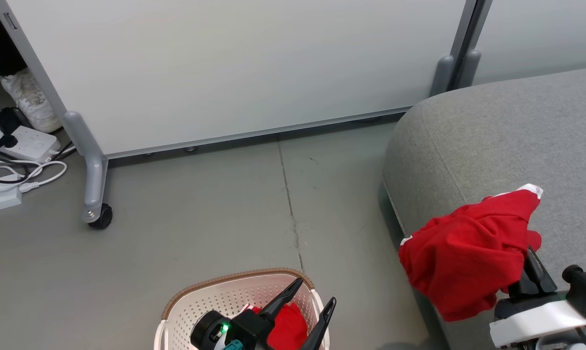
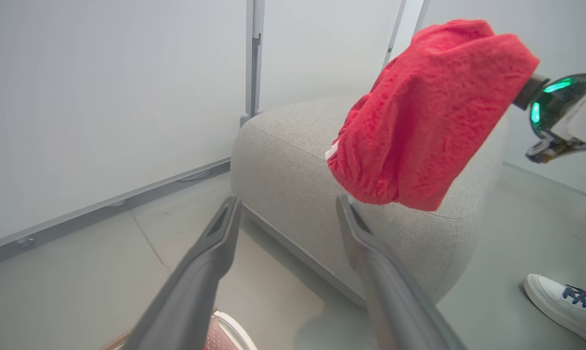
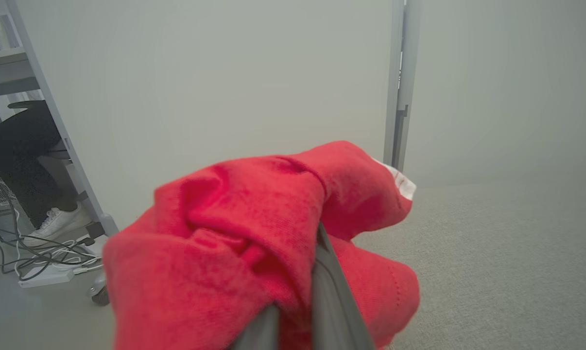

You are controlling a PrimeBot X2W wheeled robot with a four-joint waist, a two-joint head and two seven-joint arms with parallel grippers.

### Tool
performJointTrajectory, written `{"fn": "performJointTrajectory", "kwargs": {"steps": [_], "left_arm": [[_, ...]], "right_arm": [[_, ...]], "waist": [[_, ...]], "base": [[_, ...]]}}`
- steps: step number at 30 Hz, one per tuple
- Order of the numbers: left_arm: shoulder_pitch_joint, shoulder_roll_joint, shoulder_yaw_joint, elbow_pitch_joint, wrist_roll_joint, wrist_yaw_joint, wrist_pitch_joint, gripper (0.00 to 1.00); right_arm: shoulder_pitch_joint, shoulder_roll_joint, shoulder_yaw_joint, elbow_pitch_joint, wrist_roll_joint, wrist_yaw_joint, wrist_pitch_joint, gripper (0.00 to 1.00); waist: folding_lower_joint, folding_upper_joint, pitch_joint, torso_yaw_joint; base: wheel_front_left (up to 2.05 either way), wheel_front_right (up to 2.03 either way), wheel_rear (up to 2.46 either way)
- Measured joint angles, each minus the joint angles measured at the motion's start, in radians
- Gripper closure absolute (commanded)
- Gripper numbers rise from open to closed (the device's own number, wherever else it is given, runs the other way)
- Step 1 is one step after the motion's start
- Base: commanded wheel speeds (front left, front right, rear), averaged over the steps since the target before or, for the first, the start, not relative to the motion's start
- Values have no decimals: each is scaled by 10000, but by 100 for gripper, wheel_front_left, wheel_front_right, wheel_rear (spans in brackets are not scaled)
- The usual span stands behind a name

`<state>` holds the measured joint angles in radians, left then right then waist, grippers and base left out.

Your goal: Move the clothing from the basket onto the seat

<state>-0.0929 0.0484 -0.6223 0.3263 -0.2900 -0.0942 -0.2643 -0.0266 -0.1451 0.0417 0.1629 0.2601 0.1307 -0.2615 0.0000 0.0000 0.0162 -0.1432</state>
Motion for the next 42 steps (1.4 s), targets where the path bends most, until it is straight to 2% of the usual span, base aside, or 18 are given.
{"fn": "performJointTrajectory", "kwargs": {"steps": [7,13,21,33,42], "left_arm": [[-35,0,33,6,82,8,0,0],[-140,2,50,12,115,0,0,0],[-217,0,23,2,159,-15,0,0],[-579,2,-221,-4,215,-102,0,0],[-1022,-6,-750,171,186,-207,0,0]], "right_arm": [[-64,19,27,-4,-69,0,0,100],[-107,42,29,-69,-58,0,0,100],[-259,-15,169,-102,4,0,0,100],[-258,-40,-140,42,19,0,0,100],[-16,198,-711,-199,4,0,0,100]], "waist": [[0,0,73,-326],[0,0,193,-870],[0,0,418,-1881],[0,0,829,-3469],[0,0,1238,-3814]], "base": [[0,0,0],[0,0,0],[0,0,0],[0,0,0],[0,0,0]]}}
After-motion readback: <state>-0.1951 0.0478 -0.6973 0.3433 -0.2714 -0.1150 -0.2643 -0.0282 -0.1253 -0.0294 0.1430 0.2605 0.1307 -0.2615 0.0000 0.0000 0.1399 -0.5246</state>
